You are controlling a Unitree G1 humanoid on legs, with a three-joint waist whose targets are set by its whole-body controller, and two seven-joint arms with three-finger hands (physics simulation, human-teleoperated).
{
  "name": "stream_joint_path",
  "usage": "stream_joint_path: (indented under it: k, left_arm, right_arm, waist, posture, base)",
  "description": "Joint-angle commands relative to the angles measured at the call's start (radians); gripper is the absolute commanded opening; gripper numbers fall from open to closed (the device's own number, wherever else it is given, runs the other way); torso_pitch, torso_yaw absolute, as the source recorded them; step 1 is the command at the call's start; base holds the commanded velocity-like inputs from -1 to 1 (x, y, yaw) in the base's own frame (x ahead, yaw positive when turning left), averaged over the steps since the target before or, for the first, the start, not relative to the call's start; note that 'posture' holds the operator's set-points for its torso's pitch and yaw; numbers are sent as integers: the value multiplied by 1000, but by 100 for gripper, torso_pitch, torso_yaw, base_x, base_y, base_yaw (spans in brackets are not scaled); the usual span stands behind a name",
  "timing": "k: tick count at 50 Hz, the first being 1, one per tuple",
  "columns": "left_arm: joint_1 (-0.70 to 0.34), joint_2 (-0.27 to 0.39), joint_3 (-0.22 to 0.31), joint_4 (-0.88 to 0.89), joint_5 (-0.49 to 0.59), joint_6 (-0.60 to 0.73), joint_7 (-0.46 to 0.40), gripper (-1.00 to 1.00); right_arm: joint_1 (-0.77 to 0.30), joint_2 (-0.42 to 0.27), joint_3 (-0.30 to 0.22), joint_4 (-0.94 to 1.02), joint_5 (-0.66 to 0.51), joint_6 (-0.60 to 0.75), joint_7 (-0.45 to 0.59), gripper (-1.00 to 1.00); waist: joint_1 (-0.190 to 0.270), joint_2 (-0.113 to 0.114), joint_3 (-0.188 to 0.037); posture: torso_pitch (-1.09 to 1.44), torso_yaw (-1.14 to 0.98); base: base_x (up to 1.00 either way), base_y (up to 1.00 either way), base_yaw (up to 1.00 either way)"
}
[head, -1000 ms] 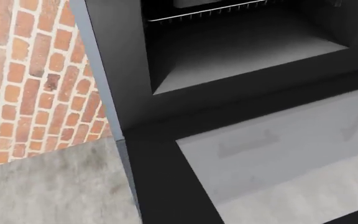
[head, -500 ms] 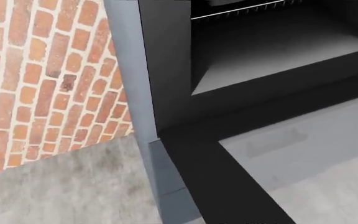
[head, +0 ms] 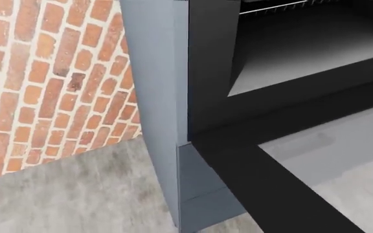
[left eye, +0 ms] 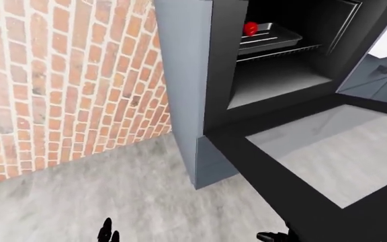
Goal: Close the oven door.
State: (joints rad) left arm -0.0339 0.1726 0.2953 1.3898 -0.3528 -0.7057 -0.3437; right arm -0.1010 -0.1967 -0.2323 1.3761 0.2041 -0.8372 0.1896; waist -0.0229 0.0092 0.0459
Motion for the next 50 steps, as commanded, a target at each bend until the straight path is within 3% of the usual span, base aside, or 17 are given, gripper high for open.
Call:
stream_joint_path:
  k: [1, 5, 7, 13, 15, 17, 21, 26, 27, 28, 29, 33, 35, 37, 38, 43, 50]
  left_arm:
    - [0, 4, 2, -8, -5, -22, -1, 100]
    - [1, 3, 1, -8, -3, -23, 0, 100]
    - [1, 3, 1, -8, -2, -23, 1, 100]
    - [1, 2, -1, -8, 0, -22, -1, 100]
    - [1, 2, -2, -8, 2, -23, 0, 100]
    - [1, 2, -2, -8, 2, -23, -1, 100]
    - [1, 3, 0, -8, 3, -22, -3, 100]
    - [3, 3, 0, -7, 5, -21, -4, 100]
    - [3, 3, 1, -8, 5, -21, -5, 100]
    - [3, 3, 1, -8, 5, -22, -5, 100]
    - [4, 2, 0, -8, 5, -23, -5, 100]
    - [4, 2, 0, -8, 5, -23, -4, 100]
    - [3, 1, 0, -8, 5, -23, -4, 100]
    - [5, 0, -2, -9, 5, -25, -3, 100]
    - [4, 1, -2, -8, 5, -24, -3, 100]
    - [3, 2, -2, -8, 3, -22, -4, 100]
    - [1, 3, -1, -8, 4, -21, -4, 100]
  right_arm:
    - [-7, -11, 16, -12, -38, -41, -25, 100]
    - [-10, -11, 21, -14, -72, -31, -52, 100]
    - [-1, -13, 42, -12, -137, -129, -127, 100]
    - [-7, -17, 40, -9, -184, -134, -155, 100]
    - [-8, -14, 16, -9, -150, -108, -108, 100]
    - [-11, -14, 12, -9, -148, -102, -130, 100]
    - [-17, -2, -12, -13, -81, -91, -41, 100]
    - [-12, -1, -4, -16, -64, -76, -45, 100]
    - [-10, 0, 2, -15, -66, -77, -48, 100]
    - [-10, 0, 2, -16, -65, -77, -47, 100]
    - [-9, 1, 3, -16, -64, -76, -48, 100]
    - [-9, 1, 5, -18, -53, -71, -41, 100]
    - [-10, 0, 4, -18, -44, -66, -31, 100]
    - [-13, -1, 3, -18, -37, -63, -23, 100]
    - [-14, -1, 3, -18, -37, -63, -24, 100]
    - [-17, -1, 0, -16, -28, -57, -14, 100]
    - [-16, 0, 2, -18, -22, -56, -8, 100]
  waist:
    - [2, -11, -11]
    - [6, -33, -13]
    - [15, -25, -23]
    - [18, -24, -33]
    - [18, -25, -36]
    - [19, -26, -38]
    - [20, -26, -39]
    - [20, -25, -38]
    - [11, -23, -55]
    - [10, -24, -39]
    - [10, -24, -40]
    - [8, -11, -28]
    - [10, 16, -25]
    - [20, 62, -12]
    - [16, 32, -22]
    - [19, 34, -31]
    - [13, -26, -28]
  posture:
    - [0, 0]
    - [0, 0]
    - [0, 0]
    - [0, 0]
    - [0, 0]
    - [0, 0]
    - [0, 0]
    - [0, 0]
    - [0, 0]
    - [0, 0]
    - [0, 0]
    - [0, 0]
    - [0, 0]
    - [0, 0]
    - [0, 0]
    - [0, 0]
    - [0, 0]
  base:
    - [0, 0, 0]
    - [0, 0, 0]
    - [0, 0, 0]
    - [0, 0, 0]
    - [0, 0, 0]
    - [0, 0, 0]
    - [0, 0, 0]
    - [0, 0, 0]
    - [0, 0, -27]
    - [-13, 0, -51]
    - [-21, 0, -63]
    - [-22, 0, -68]
    - [-21, 0, -66]
    - [-22, 0, -66]
    - [-23, 0, -66]
    - [-22, 0, -57]
    - [-22, 0, -50]
